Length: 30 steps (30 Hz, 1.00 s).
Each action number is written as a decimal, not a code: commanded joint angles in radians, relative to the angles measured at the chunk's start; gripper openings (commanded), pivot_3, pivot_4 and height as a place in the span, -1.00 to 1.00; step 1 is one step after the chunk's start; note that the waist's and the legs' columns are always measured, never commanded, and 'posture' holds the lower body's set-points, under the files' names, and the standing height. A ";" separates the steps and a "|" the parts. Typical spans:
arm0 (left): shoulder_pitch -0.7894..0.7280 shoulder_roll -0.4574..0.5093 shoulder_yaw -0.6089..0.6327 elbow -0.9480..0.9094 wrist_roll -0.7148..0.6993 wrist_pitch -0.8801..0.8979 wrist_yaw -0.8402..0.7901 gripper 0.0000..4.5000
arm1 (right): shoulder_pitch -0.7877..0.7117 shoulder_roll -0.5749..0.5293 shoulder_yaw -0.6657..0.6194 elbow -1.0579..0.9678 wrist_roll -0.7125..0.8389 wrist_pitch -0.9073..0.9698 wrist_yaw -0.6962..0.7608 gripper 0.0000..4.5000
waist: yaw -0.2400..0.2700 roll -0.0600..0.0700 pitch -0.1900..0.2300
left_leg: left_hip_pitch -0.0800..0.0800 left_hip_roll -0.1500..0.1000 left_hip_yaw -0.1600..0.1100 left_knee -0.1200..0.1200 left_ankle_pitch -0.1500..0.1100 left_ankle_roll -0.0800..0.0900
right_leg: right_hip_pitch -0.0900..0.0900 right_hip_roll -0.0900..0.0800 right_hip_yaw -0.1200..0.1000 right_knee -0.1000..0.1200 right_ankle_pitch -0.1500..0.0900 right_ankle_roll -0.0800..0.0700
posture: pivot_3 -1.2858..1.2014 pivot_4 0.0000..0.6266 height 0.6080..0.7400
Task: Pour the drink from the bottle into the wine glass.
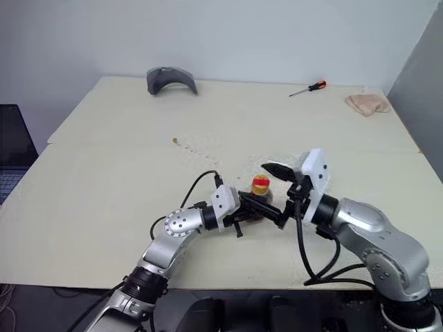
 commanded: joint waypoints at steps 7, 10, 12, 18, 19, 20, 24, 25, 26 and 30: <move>-0.009 -0.005 0.009 -0.039 -0.009 -0.023 0.004 -0.68 | 0.021 -0.029 -0.074 0.062 -0.076 -0.058 0.015 0.97 | 0.010 0.000 0.000 | 0.000 0.000 0.000 0.000 0.000 0.000 | 0.000 -0.001 0.000 0.000 0.001 -0.002 | 0.03 -0.52 1.00; -0.007 -0.003 0.009 -0.041 -0.010 -0.022 0.004 -0.68 | 0.084 -0.069 -0.132 0.054 -0.054 -0.059 0.060 0.97 | 0.010 0.000 0.000 | 0.000 0.000 0.000 0.000 0.000 0.000 | 0.000 -0.001 0.000 0.000 0.001 -0.002 | 0.03 -0.52 1.00; -0.006 -0.003 0.010 -0.042 -0.010 -0.021 0.004 -0.68 | 0.109 -0.083 -0.150 0.044 -0.039 -0.060 0.076 0.97 | 0.010 0.000 0.000 | 0.000 0.000 0.000 0.000 0.000 0.000 | 0.000 -0.001 0.000 0.000 0.001 -0.002 | 0.03 -0.52 1.00; -0.005 0.001 0.011 -0.039 -0.012 -0.023 -0.003 -0.68 | 0.171 -0.135 -0.201 -0.022 0.154 0.031 0.129 0.97 | 0.007 0.000 0.000 | 0.000 0.001 0.000 0.000 0.000 0.000 | 0.000 -0.001 0.000 0.000 0.001 -0.002 | 0.03 -0.52 1.00; -0.006 0.001 0.011 -0.037 -0.012 -0.023 -0.003 -0.68 | 0.159 -0.129 -0.184 -0.032 0.158 0.036 0.113 0.97 | 0.006 0.000 0.000 | 0.000 0.001 0.000 0.000 0.000 0.000 | 0.000 0.000 0.000 0.000 0.001 -0.002 | 0.03 -0.52 1.00; -0.007 0.000 0.011 -0.036 -0.011 -0.024 -0.003 -0.68 | 0.141 -0.116 -0.164 -0.039 0.161 0.040 0.091 0.97 | 0.005 0.000 0.000 | 0.000 0.001 0.000 0.000 0.000 0.000 | 0.000 0.000 0.000 0.000 0.001 -0.002 | 0.03 -0.52 1.00; -0.009 -0.001 0.011 -0.034 -0.011 -0.025 -0.003 -0.68 | 0.081 -0.068 -0.108 -0.042 0.150 0.046 0.025 0.97 | 0.005 0.000 0.000 | 0.000 0.001 -0.001 0.000 0.000 0.000 | 0.000 0.000 0.000 0.000 0.000 0.000 | 0.03 -0.52 1.00; -0.008 -0.001 0.010 -0.034 -0.011 -0.025 -0.003 -0.68 | 0.072 -0.061 -0.100 -0.041 0.147 0.046 0.017 0.97 | 0.006 0.000 0.000 | 0.000 0.001 -0.001 0.000 0.000 0.000 | 0.000 0.000 0.000 0.000 0.000 0.000 | 0.03 -0.52 1.00; -0.008 -0.002 0.010 -0.034 -0.011 -0.025 -0.003 -0.68 | 0.054 -0.050 -0.080 -0.036 0.132 0.044 0.006 0.97 | 0.007 0.000 0.000 | 0.000 0.000 0.000 0.000 0.000 0.000 | 0.000 0.000 0.000 0.000 0.000 0.000 | 0.03 -0.52 1.00; -0.005 -0.003 0.007 -0.037 -0.010 -0.024 -0.001 -0.68 | -0.006 -0.014 -0.030 -0.012 0.077 0.023 -0.019 0.97 | 0.007 0.000 0.000 | 0.000 0.000 0.000 0.000 0.000 0.000 | 0.000 0.000 0.000 0.000 0.000 0.000 | 0.03 -0.52 1.00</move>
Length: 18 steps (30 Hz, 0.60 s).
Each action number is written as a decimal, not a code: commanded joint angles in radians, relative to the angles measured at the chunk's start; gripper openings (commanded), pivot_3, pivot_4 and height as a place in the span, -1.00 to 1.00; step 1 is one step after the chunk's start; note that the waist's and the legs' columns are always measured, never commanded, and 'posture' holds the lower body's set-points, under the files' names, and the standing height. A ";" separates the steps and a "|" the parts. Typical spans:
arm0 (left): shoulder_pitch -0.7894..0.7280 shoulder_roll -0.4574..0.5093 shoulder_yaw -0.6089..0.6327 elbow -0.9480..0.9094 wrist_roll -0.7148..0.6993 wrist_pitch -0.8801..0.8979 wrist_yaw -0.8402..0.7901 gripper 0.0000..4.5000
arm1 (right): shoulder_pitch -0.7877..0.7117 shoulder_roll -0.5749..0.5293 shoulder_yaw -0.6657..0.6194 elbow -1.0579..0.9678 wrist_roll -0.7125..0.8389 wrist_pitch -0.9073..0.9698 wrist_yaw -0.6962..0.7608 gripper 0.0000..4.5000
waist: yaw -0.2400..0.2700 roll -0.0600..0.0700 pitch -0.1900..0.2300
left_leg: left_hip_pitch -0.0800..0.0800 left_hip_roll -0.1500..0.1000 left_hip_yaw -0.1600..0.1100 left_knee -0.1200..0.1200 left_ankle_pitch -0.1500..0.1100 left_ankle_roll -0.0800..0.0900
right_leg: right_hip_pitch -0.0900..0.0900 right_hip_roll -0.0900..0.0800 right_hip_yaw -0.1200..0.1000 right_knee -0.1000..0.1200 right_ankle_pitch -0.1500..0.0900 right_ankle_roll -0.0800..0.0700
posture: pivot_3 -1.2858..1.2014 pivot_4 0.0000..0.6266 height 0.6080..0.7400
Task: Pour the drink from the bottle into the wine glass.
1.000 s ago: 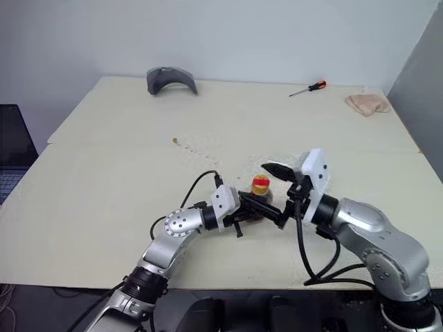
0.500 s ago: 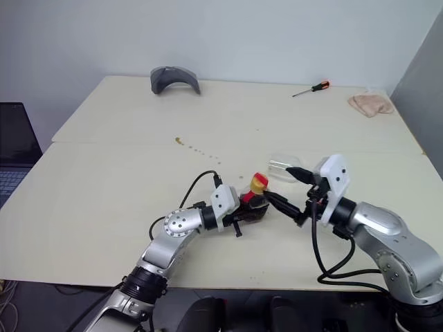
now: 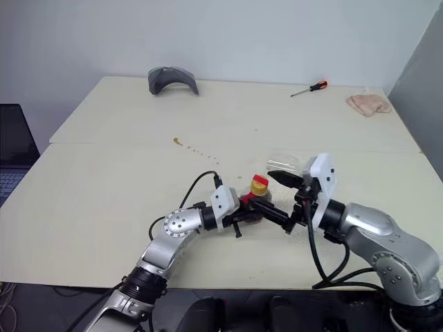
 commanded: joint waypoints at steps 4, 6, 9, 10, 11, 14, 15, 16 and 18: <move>-0.005 -0.008 0.006 -0.041 -0.010 -0.025 0.002 -0.68 | -0.045 0.014 0.022 0.001 -0.055 -0.039 -0.008 0.72 | 0.002 0.000 0.000 | 0.000 0.000 0.000 0.000 0.000 0.000 | 0.000 0.000 0.000 0.000 0.000 0.000 | 0.03 -0.52 1.00; -0.005 -0.008 0.006 -0.041 -0.010 -0.024 0.002 -0.68 | -0.045 0.014 0.034 0.003 -0.075 -0.050 -0.004 0.45 | 0.002 0.000 0.000 | 0.000 0.000 0.000 0.000 0.000 0.000 | 0.000 0.000 0.000 0.000 0.000 0.000 | 0.03 -0.52 1.00; -0.004 -0.007 0.006 -0.041 -0.010 -0.025 0.002 -0.68 | -0.039 0.004 0.056 0.002 -0.114 -0.066 0.012 0.00 | 0.002 0.000 0.000 | 0.000 0.000 0.000 0.000 0.000 0.000 | 0.000 0.000 0.000 0.000 0.000 0.000 | 0.03 -0.52 1.00; -0.005 -0.008 0.006 -0.040 -0.010 -0.025 0.002 -0.68 | -0.036 0.001 0.060 0.001 -0.125 -0.072 0.019 -0.18 | 0.002 0.000 0.000 | 0.000 0.000 0.000 0.000 0.000 0.000 | 0.000 0.000 0.000 0.000 0.000 0.000 | 0.03 -0.52 1.00; -0.006 -0.009 0.005 -0.039 -0.009 -0.025 0.003 -0.68 | -0.035 0.002 0.061 0.002 -0.132 -0.078 0.022 -0.34 | 0.002 0.000 0.000 | 0.000 0.000 0.000 0.000 0.000 0.000 | 0.000 0.000 0.000 0.000 0.000 0.000 | 0.03 -0.52 1.00; -0.006 -0.009 0.005 -0.037 -0.009 -0.027 0.003 -0.68 | -0.033 0.027 0.046 0.006 -0.126 -0.088 0.012 -0.46 | 0.002 0.000 0.000 | 0.000 0.000 0.000 0.000 0.000 0.000 | 0.000 0.000 0.000 0.000 0.000 0.000 | 0.03 -0.52 1.00; -0.006 -0.010 0.005 -0.037 -0.009 -0.027 0.003 -0.69 | -0.034 0.030 0.043 0.006 -0.124 -0.088 0.011 -0.46 | 0.002 0.000 0.000 | 0.000 0.000 0.000 0.000 0.000 0.000 | 0.000 0.000 0.000 0.000 0.000 0.000 | 0.03 -0.52 1.00; -0.006 -0.010 0.005 -0.036 -0.009 -0.028 0.003 -0.69 | -0.030 0.046 0.021 0.009 -0.090 -0.082 0.003 -0.46 | 0.002 0.000 0.000 | 0.000 0.000 0.000 0.000 0.000 0.000 | 0.000 0.000 0.000 0.000 0.000 0.000 | 0.03 -0.52 1.00; -0.006 -0.011 0.005 -0.035 -0.010 -0.031 0.003 -0.69 | -0.018 0.078 -0.020 0.014 -0.010 -0.063 -0.018 -0.46 | 0.002 0.000 0.000 | 0.000 0.000 0.000 0.000 0.000 0.000 | 0.000 0.000 0.000 0.000 0.001 -0.002 | 0.03 -0.52 1.00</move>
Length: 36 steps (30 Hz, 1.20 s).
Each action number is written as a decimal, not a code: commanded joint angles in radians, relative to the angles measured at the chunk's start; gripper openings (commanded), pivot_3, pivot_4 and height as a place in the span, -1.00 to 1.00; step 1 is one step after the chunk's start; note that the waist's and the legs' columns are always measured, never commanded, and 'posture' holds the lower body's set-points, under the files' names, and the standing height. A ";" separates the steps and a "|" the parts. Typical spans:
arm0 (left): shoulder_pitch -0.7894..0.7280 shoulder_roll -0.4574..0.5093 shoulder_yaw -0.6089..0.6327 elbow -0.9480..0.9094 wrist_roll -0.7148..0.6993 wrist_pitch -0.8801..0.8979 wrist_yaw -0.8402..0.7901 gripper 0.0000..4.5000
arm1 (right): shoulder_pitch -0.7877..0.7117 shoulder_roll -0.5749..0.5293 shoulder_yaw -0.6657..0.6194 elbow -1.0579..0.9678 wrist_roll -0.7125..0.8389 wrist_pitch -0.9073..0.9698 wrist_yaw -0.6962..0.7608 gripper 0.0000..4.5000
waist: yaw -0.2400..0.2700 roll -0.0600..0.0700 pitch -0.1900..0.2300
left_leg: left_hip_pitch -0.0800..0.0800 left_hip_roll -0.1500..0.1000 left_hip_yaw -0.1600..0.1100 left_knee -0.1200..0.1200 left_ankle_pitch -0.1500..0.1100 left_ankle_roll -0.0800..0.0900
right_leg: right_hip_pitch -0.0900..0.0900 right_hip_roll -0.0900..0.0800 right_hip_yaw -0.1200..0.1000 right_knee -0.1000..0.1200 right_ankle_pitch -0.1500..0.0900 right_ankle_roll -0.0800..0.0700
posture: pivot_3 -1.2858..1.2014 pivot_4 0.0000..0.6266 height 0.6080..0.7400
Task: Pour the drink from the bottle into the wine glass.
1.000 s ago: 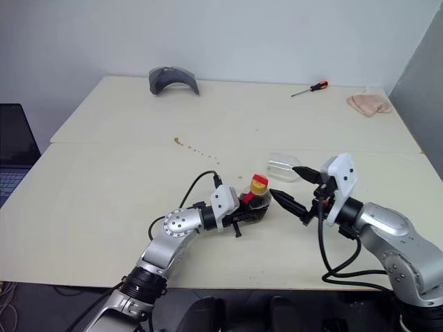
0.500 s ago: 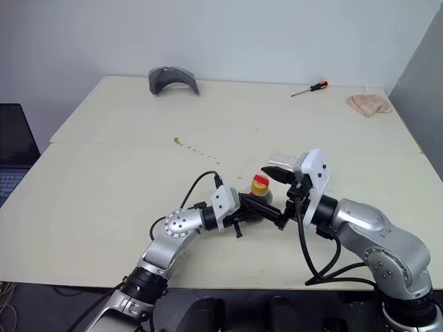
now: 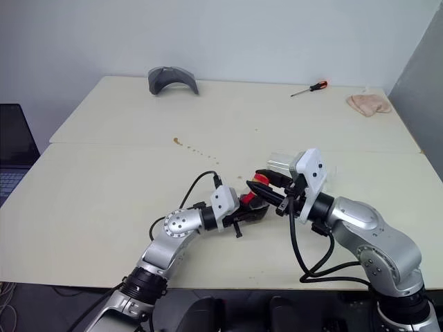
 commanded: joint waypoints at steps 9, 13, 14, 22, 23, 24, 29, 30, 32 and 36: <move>-0.001 -0.014 0.004 -0.039 -0.013 -0.026 0.004 -0.69 | 0.092 0.005 -0.236 0.011 0.334 0.062 -0.105 -0.46 | 0.000 0.000 0.000 | 0.000 0.000 0.000 0.000 0.000 0.000 | 0.000 -0.001 0.000 0.000 0.002 -0.003 | 0.03 -0.52 1.00; 0.005 -0.016 0.016 -0.059 -0.037 -0.010 0.001 -0.69 | 0.249 -0.172 -0.227 0.027 0.111 -0.014 0.012 -0.46 | 0.004 0.000 0.000 | 0.000 -0.001 0.001 0.000 0.000 0.000 | 0.000 -0.001 0.000 -0.001 0.001 -0.002 | 0.03 -0.52 1.00; 0.006 -0.016 0.020 -0.065 -0.043 -0.005 0.000 -0.69 | 0.298 -0.200 -0.221 0.044 0.051 -0.048 0.034 -0.46 | 0.005 0.000 0.000 | 0.000 -0.001 0.000 0.000 0.000 0.000 | 0.000 -0.001 0.000 -0.001 -0.001 0.002 | 0.03 -0.52 1.00; -0.003 -0.014 0.026 -0.066 -0.054 0.001 -0.010 -0.69 | 0.401 -0.151 -0.101 0.285 -0.272 -0.316 0.087 -0.47 | -0.005 0.001 -0.001 | 0.001 0.000 0.000 0.000 0.000 0.000 | 0.000 0.001 0.001 0.000 -0.002 0.003 | 0.03 -0.52 1.00; -0.005 -0.014 0.027 -0.066 -0.055 0.001 -0.010 -0.69 | 0.395 -0.128 -0.084 0.340 -0.310 -0.363 0.087 -0.47 | -0.005 0.000 -0.001 | 0.001 0.000 0.000 0.000 0.000 0.000 | 0.001 0.001 0.001 0.000 -0.002 0.003 | 0.03 -0.52 1.00; -0.006 -0.015 0.027 -0.066 -0.056 0.001 -0.011 -0.69 | 0.392 -0.108 -0.072 0.383 -0.337 -0.398 0.094 -0.47 | -0.005 0.001 -0.001 | 0.001 0.000 0.000 0.000 0.000 0.000 | 0.001 0.001 0.001 0.000 -0.002 0.003 | 0.03 -0.52 1.00; -0.008 -0.013 0.032 -0.070 -0.057 0.000 -0.001 -0.69 | 0.392 -0.063 -0.073 0.449 -0.367 -0.456 0.133 -0.13 | -0.001 0.002 -0.001 | 0.001 -0.001 0.001 0.000 0.000 0.000 | 0.001 0.001 0.001 0.000 -0.002 0.003 | 0.03 -0.52 1.00; -0.008 -0.012 0.032 -0.070 -0.058 0.000 0.000 -0.69 | 0.393 -0.060 -0.076 0.450 -0.363 -0.453 0.138 -0.03 | -0.001 0.002 -0.001 | 0.001 -0.001 0.001 0.000 0.000 0.000 | 0.001 0.001 0.001 0.000 -0.002 0.003 | 0.03 -0.52 1.00; -0.005 -0.011 0.033 -0.073 -0.057 0.000 0.004 -0.69 | 0.398 -0.060 -0.085 0.440 -0.342 -0.431 0.154 0.29 | -0.001 0.002 -0.001 | 0.001 -0.001 0.001 0.000 0.000 0.000 | 0.001 0.001 0.001 0.000 -0.002 0.003 | 0.03 -0.52 1.00; 0.002 -0.011 0.053 -0.079 -0.055 -0.001 0.033 -0.69 | 0.409 -0.081 -0.145 0.365 -0.249 -0.338 0.180 0.91 | 0.001 0.002 -0.001 | 0.001 -0.001 0.001 0.000 0.000 0.000 | 0.001 0.001 0.001 0.000 -0.002 0.003 | 0.03 -0.52 1.00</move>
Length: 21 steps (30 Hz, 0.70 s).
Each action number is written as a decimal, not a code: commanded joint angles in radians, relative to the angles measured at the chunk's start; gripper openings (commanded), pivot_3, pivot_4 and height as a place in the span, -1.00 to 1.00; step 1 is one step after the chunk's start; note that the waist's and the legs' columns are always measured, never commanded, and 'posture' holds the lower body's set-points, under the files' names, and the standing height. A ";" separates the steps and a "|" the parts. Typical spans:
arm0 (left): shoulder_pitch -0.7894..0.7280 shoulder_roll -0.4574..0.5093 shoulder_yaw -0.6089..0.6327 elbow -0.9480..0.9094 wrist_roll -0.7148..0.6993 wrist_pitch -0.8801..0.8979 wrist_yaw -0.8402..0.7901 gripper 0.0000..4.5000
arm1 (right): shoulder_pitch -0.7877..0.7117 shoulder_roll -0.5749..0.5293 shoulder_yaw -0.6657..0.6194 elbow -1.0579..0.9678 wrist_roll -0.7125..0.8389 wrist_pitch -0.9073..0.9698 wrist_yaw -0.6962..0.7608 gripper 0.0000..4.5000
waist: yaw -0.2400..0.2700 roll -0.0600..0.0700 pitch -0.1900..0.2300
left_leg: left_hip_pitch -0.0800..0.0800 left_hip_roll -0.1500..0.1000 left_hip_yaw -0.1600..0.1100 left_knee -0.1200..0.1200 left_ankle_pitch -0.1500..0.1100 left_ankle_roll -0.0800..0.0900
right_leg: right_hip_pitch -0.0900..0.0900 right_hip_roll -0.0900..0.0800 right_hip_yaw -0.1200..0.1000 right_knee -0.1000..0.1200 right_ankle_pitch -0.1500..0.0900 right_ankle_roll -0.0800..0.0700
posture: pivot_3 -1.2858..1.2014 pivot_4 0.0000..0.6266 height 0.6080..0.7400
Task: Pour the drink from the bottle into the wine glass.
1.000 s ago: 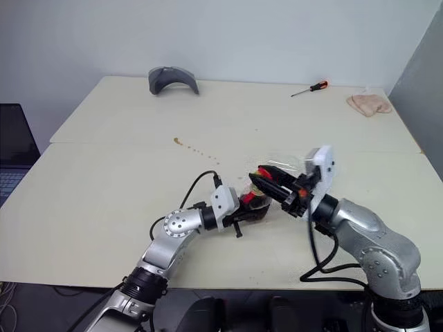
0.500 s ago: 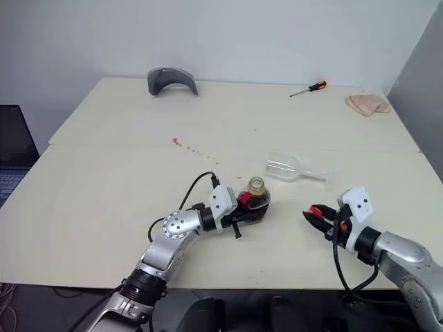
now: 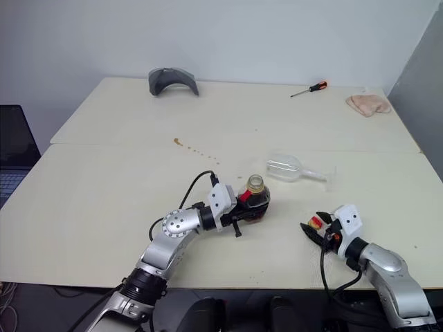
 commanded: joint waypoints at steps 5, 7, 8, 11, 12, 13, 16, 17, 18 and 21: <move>-0.005 0.005 0.084 -0.060 -0.018 -0.010 0.074 -0.69 | -0.006 -0.091 -0.076 -0.205 0.136 0.161 0.076 1.00 | 0.000 0.000 0.000 | 0.000 0.001 0.000 0.000 0.000 0.000 | 0.000 -0.001 0.000 0.000 0.000 0.000 | 0.03 -0.52 1.00; -0.005 0.011 0.135 -0.043 -0.011 -0.016 0.131 -0.69 | -0.079 -0.140 -0.031 -0.293 0.140 0.214 0.091 1.00 | -0.006 0.001 0.000 | 0.000 0.001 0.000 0.000 0.000 0.000 | 0.000 -0.001 0.000 0.000 0.000 0.000 | 0.03 -0.52 1.00; -0.008 0.010 0.159 -0.033 -0.007 -0.027 0.162 -0.69 | -0.122 -0.148 -0.011 -0.320 0.147 0.237 0.090 1.00 | -0.009 0.001 0.000 | 0.000 0.001 0.000 0.000 0.000 0.000 | 0.000 -0.001 0.001 0.000 0.000 0.000 | 0.03 -0.52 1.00; -0.032 0.000 0.265 0.027 0.012 -0.077 0.308 -0.69 | -0.287 -0.113 0.092 -0.341 0.134 0.293 0.070 1.00 | -0.015 0.000 0.000 | 0.001 0.001 -0.002 0.000 0.000 0.000 | 0.000 -0.001 0.000 0.000 0.000 0.000 | 0.03 -0.52 1.00; -0.039 0.007 0.290 0.051 0.017 -0.093 0.337 -0.69 | -0.338 -0.097 0.132 -0.338 0.121 0.304 0.070 1.00 | -0.015 0.000 0.001 | 0.001 0.002 -0.002 0.000 0.000 0.000 | 0.000 0.000 -0.001 0.000 0.000 0.000 | 0.03 -0.52 1.00; -0.043 0.012 0.302 0.068 0.021 -0.104 0.352 -0.69 | -0.369 -0.087 0.156 -0.334 0.112 0.311 0.073 1.00 | -0.013 0.000 0.001 | 0.000 0.001 -0.003 0.000 0.000 0.000 | 0.000 0.000 -0.001 0.000 0.000 0.000 | 0.03 -0.52 1.00; -0.068 0.042 0.371 0.147 0.009 -0.119 0.396 -0.69 | -0.498 -0.030 0.264 -0.279 0.055 0.312 0.079 1.00 | -0.005 -0.001 0.001 | -0.001 0.001 -0.002 0.000 0.000 0.000 | 0.000 -0.001 -0.001 -0.001 0.003 -0.005 | 0.03 -0.52 1.00; -0.079 0.062 0.403 0.183 0.000 -0.124 0.404 -0.69 | -0.556 0.004 0.311 -0.250 0.032 0.310 0.082 1.00 | -0.007 -0.001 0.001 | -0.001 0.001 -0.001 0.000 0.000 0.000 | -0.001 -0.002 -0.001 -0.001 0.003 -0.005 | 0.03 -0.52 1.00; -0.088 0.079 0.429 0.214 -0.008 -0.131 0.412 -0.69 | -0.606 0.041 0.344 -0.219 0.014 0.321 0.071 1.00 | -0.008 -0.001 0.001 | -0.001 0.000 0.000 0.001 0.000 0.000 | -0.001 -0.003 0.000 0.000 0.004 -0.005 | 0.03 -0.52 1.00; -0.105 0.107 0.463 0.279 -0.010 -0.159 0.419 -0.70 | -0.675 0.110 0.383 -0.171 -0.010 0.341 0.059 1.00 | -0.005 -0.003 0.001 | -0.001 0.001 -0.001 0.001 0.000 0.000 | -0.001 -0.003 -0.002 0.000 0.004 -0.004 | 0.03 -0.52 1.00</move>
